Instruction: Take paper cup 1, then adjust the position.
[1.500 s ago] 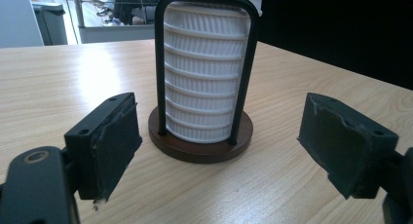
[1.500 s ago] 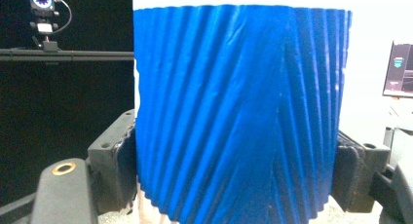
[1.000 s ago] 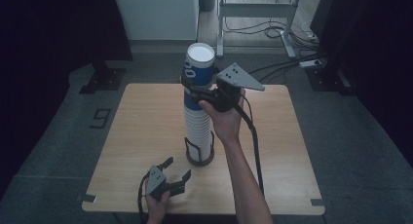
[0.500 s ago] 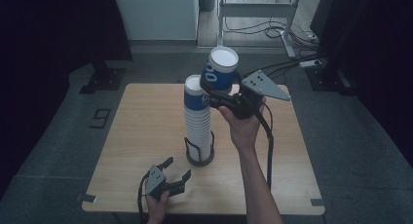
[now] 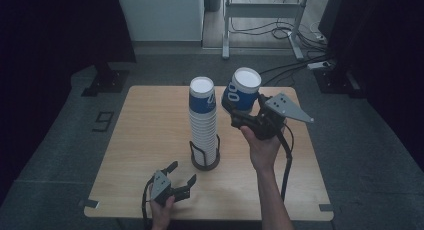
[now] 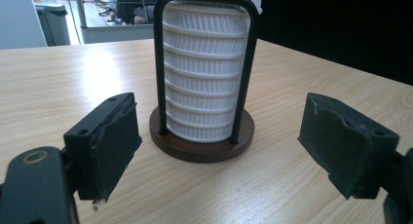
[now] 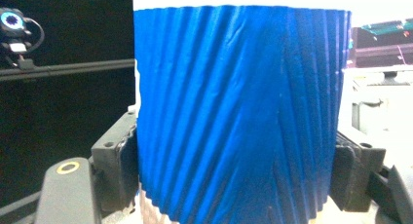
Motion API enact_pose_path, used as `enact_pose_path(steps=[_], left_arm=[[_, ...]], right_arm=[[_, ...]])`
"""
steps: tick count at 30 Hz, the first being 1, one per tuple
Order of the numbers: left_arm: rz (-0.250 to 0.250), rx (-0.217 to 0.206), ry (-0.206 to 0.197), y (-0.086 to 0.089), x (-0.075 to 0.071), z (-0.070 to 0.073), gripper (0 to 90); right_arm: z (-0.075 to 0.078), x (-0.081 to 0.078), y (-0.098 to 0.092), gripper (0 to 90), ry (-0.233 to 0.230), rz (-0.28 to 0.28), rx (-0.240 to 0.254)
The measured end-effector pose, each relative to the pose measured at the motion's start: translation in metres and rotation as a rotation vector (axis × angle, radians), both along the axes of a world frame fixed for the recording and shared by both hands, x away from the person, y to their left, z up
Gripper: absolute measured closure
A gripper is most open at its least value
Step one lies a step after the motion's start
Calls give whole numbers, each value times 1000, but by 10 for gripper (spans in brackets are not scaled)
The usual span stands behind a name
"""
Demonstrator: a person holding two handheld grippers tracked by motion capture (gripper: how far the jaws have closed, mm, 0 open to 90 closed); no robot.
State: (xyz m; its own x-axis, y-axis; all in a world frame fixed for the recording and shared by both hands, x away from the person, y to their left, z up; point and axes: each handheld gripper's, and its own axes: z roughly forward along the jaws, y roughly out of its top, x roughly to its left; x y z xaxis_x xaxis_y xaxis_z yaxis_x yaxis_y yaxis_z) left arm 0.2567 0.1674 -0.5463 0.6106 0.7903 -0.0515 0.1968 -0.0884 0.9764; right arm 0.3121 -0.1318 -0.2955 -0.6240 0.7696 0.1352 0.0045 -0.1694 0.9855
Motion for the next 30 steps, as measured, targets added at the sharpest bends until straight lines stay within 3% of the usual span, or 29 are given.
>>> enact_pose_path(steps=[5,10,30], left_arm=[[2,3,0,-1,0,0,142],[0,5,-2,-1,0,0,143],[-15,-3,0,1,0,0,151]], right_arm=[[-29,-3,-3,215,37,-2,13],[-42,-9,-6,215,51,0,29],[-103,-17,2,216,159,23,0]])
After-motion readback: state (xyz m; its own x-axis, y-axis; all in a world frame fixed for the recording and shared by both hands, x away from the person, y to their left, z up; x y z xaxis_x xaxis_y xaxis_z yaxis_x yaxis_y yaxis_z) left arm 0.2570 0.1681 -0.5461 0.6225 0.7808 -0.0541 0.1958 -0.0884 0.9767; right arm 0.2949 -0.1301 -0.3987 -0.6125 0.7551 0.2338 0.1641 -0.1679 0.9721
